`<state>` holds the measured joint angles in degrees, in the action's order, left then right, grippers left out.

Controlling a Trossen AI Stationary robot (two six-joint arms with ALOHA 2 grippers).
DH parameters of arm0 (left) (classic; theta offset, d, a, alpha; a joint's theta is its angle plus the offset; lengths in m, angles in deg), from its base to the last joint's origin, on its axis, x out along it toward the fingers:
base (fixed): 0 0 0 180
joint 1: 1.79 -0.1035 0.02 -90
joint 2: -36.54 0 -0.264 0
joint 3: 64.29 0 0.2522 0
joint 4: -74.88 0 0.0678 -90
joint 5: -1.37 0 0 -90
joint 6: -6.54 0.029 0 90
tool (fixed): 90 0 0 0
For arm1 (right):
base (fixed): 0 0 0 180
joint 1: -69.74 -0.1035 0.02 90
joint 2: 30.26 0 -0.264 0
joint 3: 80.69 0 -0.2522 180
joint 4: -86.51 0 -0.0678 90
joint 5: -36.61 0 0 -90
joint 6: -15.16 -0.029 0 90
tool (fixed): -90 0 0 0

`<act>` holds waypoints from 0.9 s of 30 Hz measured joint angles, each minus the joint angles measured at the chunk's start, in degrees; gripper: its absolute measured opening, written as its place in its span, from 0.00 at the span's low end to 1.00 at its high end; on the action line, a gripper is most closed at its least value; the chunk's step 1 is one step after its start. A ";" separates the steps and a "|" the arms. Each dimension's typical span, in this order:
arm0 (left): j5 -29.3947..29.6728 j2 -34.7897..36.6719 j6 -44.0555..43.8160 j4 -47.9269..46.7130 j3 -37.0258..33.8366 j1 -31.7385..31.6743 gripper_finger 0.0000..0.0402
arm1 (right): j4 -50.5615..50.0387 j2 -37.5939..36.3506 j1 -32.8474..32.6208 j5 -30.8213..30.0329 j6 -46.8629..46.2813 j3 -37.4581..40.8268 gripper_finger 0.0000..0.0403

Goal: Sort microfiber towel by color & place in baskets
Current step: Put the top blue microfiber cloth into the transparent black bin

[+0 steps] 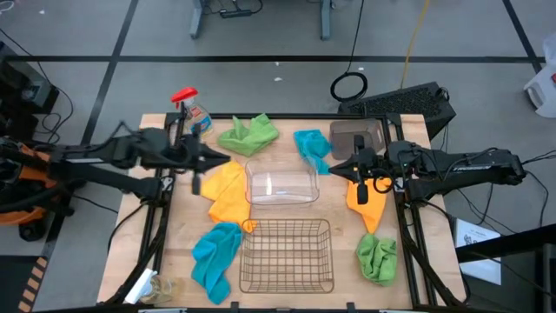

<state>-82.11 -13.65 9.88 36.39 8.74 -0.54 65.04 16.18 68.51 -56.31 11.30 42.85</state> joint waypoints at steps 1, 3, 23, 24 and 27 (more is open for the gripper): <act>0.13 -1.32 0.01 0.70 0.00 0.00 0.07 | -0.19 0.00 0.00 0.00 -0.03 0.00 0.00; 0.21 -3.93 -1.18 1.29 0.09 0.00 0.07 | -0.64 0.00 0.00 -0.02 -0.56 0.00 0.00; 5.90 -17.69 -9.20 10.83 -1.66 5.49 0.07 | -9.72 -0.02 -0.07 -0.59 -14.19 0.00 0.00; 6.97 -18.38 -9.94 10.99 -1.66 5.92 0.07 | -10.49 -0.02 -0.10 -1.14 -15.36 0.00 0.00; 8.66 -20.43 -11.47 11.14 -1.70 7.36 0.07 | -13.33 0.04 -0.47 -4.93 -18.95 0.00 0.00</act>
<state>-73.45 -34.08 -1.59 47.53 7.03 6.83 51.71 16.22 68.04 -61.24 -7.65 42.85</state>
